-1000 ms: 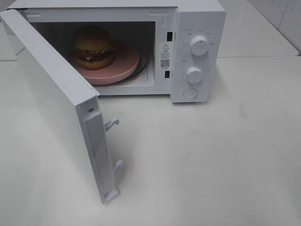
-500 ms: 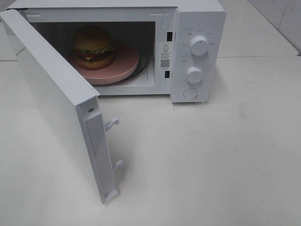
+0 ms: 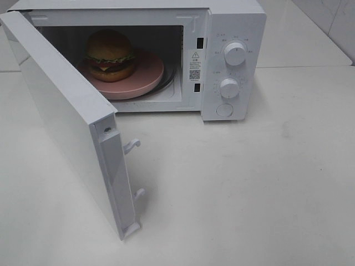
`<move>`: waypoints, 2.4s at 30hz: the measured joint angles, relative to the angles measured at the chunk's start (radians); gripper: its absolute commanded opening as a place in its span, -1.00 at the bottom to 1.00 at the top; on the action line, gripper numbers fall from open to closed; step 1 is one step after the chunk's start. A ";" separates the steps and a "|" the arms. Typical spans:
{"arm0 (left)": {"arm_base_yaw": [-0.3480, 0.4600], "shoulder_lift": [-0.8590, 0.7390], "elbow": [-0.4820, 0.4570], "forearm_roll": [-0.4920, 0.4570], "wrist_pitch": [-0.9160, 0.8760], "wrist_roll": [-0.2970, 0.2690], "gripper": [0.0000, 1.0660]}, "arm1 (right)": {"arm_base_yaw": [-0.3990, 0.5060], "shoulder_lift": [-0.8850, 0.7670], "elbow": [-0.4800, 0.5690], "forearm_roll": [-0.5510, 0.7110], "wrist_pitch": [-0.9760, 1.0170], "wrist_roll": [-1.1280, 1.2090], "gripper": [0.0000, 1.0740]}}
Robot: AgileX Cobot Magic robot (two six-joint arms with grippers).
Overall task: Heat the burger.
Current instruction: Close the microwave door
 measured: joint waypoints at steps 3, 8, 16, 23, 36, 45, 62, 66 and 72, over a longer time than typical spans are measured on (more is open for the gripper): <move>0.000 0.000 0.000 0.000 0.000 0.000 0.83 | -0.005 -0.053 0.002 0.000 -0.005 0.000 0.42; 0.000 0.000 0.000 0.000 0.000 0.000 0.83 | -0.007 -0.066 0.002 -0.001 -0.005 0.000 0.42; 0.000 0.000 0.000 0.000 0.000 0.000 0.83 | -0.007 -0.066 0.002 -0.001 -0.005 0.000 0.42; 0.000 0.000 0.000 0.000 0.000 0.000 0.83 | -0.007 -0.066 0.002 0.014 -0.005 0.000 0.42; 0.000 0.000 0.000 0.000 0.000 0.000 0.83 | -0.007 -0.066 0.002 0.017 -0.005 0.001 0.42; 0.000 0.000 0.000 0.000 0.000 0.000 0.83 | -0.007 -0.066 0.002 0.017 -0.005 0.001 0.42; 0.000 0.000 0.000 0.000 0.000 0.000 0.83 | -0.007 -0.066 0.002 0.017 -0.005 0.001 0.42; 0.000 0.000 0.000 0.000 0.000 0.000 0.83 | -0.007 -0.066 0.002 0.017 -0.005 0.001 0.42; 0.000 0.000 0.000 0.000 0.000 0.000 0.83 | -0.007 -0.066 0.002 0.017 -0.005 0.001 0.41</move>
